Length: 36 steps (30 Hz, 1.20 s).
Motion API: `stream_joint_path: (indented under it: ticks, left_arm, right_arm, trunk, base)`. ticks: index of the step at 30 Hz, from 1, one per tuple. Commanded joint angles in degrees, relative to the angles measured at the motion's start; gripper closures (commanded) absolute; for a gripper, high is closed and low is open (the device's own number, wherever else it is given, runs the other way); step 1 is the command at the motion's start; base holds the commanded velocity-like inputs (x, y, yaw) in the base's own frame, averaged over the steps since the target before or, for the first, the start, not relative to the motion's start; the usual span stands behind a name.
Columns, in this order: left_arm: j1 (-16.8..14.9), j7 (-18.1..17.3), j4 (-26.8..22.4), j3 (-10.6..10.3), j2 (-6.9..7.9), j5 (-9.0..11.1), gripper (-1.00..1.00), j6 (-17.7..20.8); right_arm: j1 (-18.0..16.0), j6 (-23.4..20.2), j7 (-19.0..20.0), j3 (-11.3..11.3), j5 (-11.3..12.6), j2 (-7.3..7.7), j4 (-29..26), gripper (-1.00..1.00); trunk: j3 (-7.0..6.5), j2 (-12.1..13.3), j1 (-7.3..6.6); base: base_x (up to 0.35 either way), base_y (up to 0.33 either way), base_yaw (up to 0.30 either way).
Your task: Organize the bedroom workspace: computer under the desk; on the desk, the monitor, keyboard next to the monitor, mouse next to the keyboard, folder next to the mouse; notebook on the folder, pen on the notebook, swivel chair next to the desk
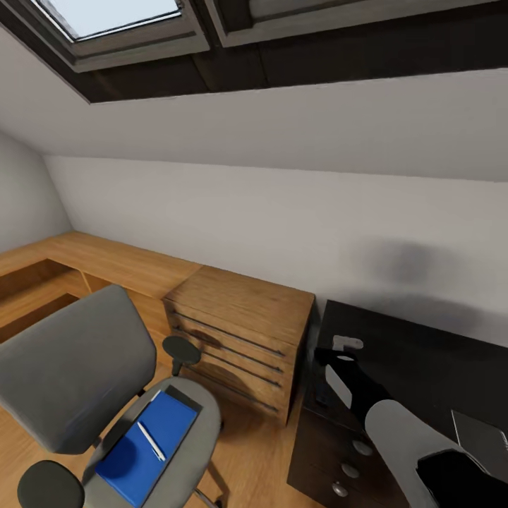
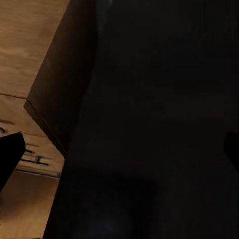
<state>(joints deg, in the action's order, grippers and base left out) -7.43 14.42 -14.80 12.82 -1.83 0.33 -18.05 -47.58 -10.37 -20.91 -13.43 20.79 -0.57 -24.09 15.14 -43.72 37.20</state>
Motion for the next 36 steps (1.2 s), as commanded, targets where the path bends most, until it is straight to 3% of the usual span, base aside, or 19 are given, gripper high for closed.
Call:
stream_joint_path:
  ticks: [1, 7, 17, 24, 36]
  left_arm:
    - [-0.04, 0.17, 0.03, 0.03, -0.02, 0.04, -1.00, -0.20]
    - [-0.04, 0.19, -0.02, 0.09, -0.02, 0.15, -1.00, -0.26]
    - [-0.04, 0.47, -0.60, 0.26, 0.02, 0.49, -1.00, -0.31]
    - [-0.04, 0.58, -0.67, 0.28, -0.08, 0.47, -1.00, -0.32]
    - [-0.04, 0.61, -0.67, 0.30, -0.11, 0.46, -1.00, -0.36]
  right_arm:
    - [-0.05, -0.31, -0.46, 1.24, 0.40, 0.39, 0.51, -1.00]
    - [-0.06, -0.36, -0.44, 3.73, 0.28, 0.80, 1.59, -1.00]
    - [-0.06, -4.39, -0.39, 4.17, 0.21, 0.60, 1.86, -1.00]
    - [-0.06, -7.97, -0.25, 4.21, 0.36, 0.59, 1.92, -1.00]
    - [-0.06, -8.51, -0.25, 4.11, 0.39, 0.27, 2.00, -1.00]
  trunk:
    - [0.08, -0.06, 0.01]
    - [0.08, -0.06, 0.01]
    - [0.08, -0.06, 0.01]
    - [1.33, -2.87, 1.55]
    - [3.49, -7.68, 4.18]
  base:
    - [0.011, 0.000, 0.000]
    - [0.005, 0.000, 0.000]
    - [0.000, 0.000, 0.000]
    - [0.000, 0.000, 0.000]
    - [0.000, 0.000, 0.000]
